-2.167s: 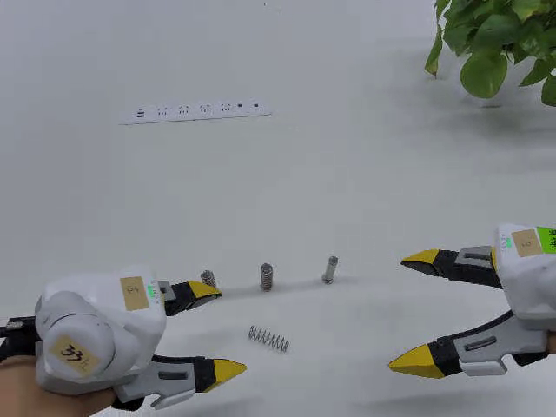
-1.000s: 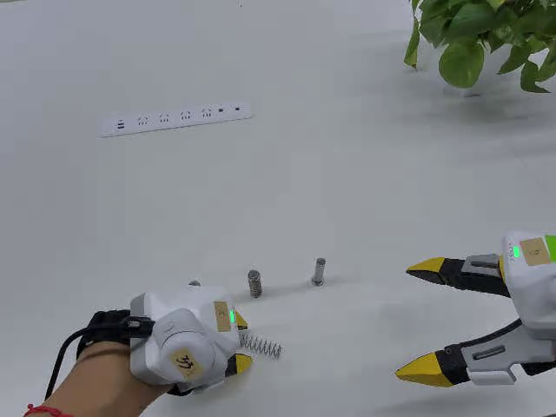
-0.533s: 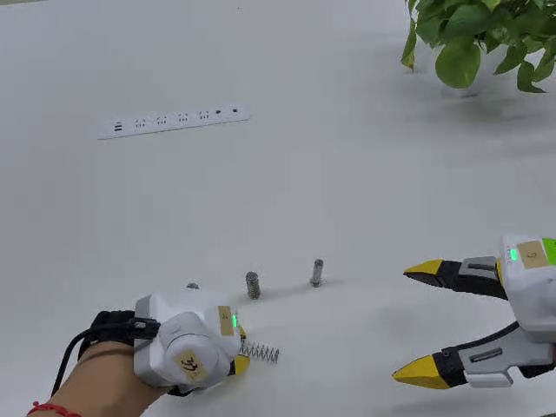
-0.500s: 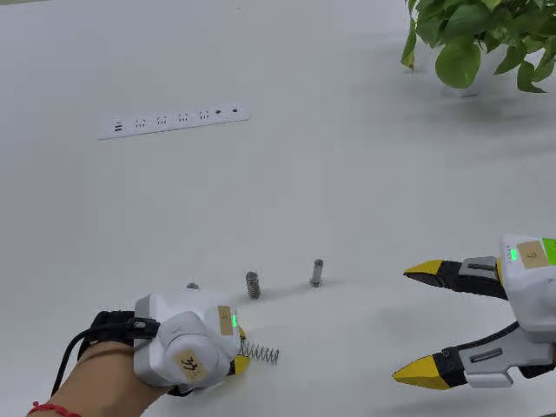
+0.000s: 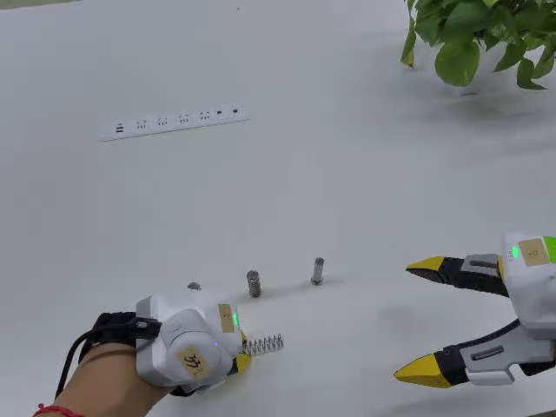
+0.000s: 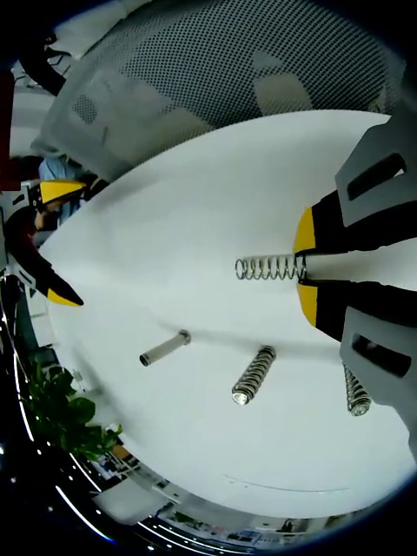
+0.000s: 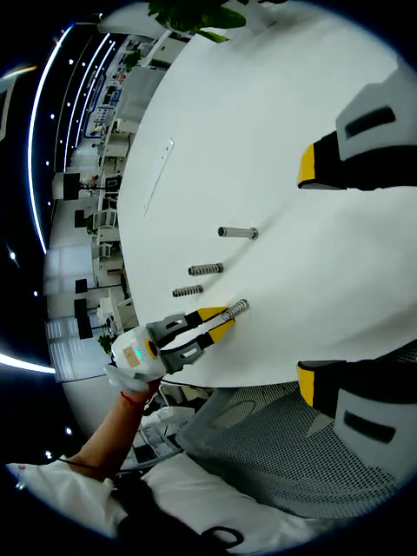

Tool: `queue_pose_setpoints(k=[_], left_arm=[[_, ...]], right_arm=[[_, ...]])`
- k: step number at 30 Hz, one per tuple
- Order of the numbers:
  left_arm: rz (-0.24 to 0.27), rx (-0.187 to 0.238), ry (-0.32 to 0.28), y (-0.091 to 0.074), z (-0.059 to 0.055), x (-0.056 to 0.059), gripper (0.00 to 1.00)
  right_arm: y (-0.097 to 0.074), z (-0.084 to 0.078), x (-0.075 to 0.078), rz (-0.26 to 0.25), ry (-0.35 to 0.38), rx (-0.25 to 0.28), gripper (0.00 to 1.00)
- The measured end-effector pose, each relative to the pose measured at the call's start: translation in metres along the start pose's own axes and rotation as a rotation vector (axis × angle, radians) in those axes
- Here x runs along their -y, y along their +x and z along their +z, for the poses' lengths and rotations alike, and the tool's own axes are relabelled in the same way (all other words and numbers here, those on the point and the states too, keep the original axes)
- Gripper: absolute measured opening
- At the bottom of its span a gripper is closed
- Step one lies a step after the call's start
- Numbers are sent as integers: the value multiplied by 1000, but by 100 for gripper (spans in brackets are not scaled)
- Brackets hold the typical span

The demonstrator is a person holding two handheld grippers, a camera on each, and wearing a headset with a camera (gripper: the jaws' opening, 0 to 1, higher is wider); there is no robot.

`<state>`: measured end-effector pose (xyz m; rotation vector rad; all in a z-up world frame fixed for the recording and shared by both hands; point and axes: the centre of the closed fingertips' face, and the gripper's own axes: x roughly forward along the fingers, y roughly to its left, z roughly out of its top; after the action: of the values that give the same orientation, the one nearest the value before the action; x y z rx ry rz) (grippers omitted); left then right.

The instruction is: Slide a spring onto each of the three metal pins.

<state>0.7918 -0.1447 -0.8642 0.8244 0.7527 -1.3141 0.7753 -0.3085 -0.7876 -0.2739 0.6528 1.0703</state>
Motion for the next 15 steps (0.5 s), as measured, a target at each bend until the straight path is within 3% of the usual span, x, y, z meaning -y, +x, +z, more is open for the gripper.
queue_pose_setpoints(k=[15], left_arm=[[15,18,-61,-1,-1,0,10]], right_arm=[[2,-1,-3,-9,-25,-1,87]])
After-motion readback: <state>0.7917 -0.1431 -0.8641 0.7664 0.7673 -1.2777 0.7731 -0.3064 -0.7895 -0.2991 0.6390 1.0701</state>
